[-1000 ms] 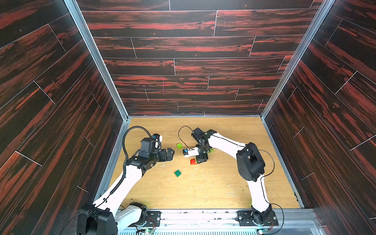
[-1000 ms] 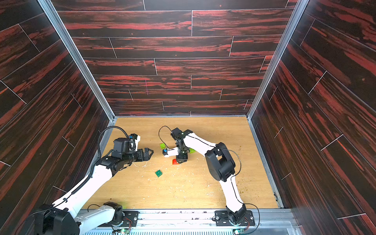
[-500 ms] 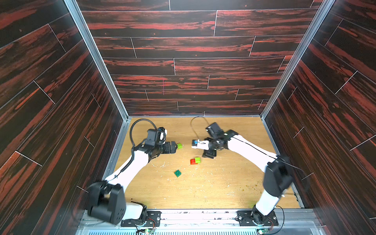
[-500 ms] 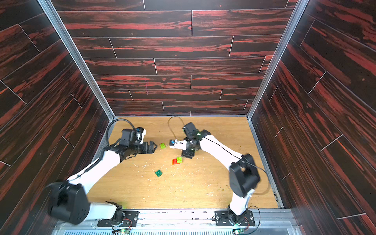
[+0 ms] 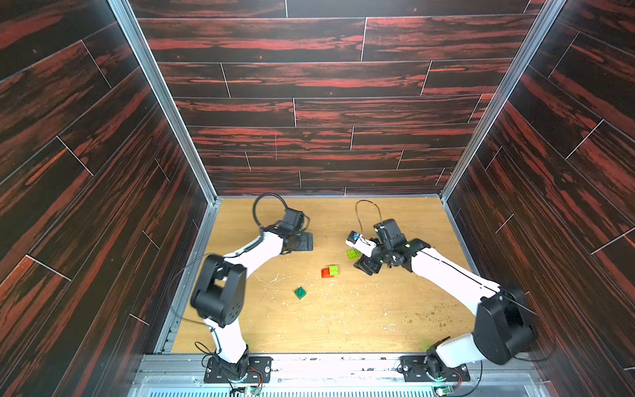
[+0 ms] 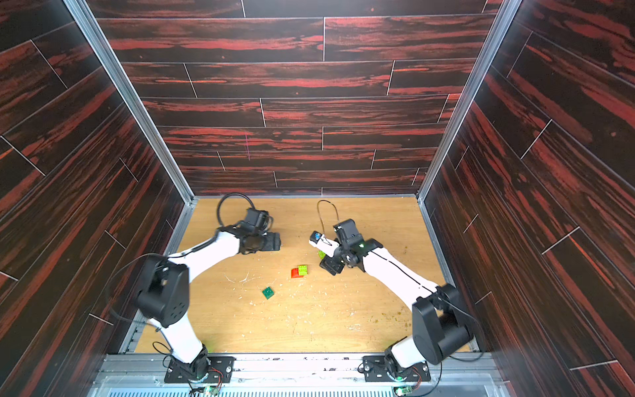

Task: Assemble the letter s with lego
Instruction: Pick up the lego brick from the center of the board.

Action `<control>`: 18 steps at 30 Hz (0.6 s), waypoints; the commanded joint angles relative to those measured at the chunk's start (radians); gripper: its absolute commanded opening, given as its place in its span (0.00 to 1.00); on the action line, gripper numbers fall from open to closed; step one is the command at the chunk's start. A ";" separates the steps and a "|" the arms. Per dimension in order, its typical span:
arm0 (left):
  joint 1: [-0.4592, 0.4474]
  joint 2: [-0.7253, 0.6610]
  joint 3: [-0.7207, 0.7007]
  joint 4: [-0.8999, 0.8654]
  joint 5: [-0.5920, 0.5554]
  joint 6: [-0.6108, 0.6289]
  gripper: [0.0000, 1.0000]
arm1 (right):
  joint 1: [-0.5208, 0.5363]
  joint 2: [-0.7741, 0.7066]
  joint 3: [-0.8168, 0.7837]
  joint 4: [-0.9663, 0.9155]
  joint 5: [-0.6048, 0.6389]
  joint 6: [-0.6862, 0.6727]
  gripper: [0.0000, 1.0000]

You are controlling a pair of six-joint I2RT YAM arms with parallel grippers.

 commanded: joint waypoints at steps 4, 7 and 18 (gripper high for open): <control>-0.047 0.096 0.087 -0.029 -0.214 -0.113 0.81 | -0.015 -0.085 -0.108 0.133 -0.035 0.121 0.74; -0.064 0.145 0.128 -0.044 -0.279 -0.147 0.75 | -0.019 -0.094 -0.131 0.148 -0.042 0.135 0.74; -0.073 0.256 0.197 -0.059 -0.298 -0.211 0.58 | -0.033 -0.091 -0.159 0.169 -0.060 0.136 0.74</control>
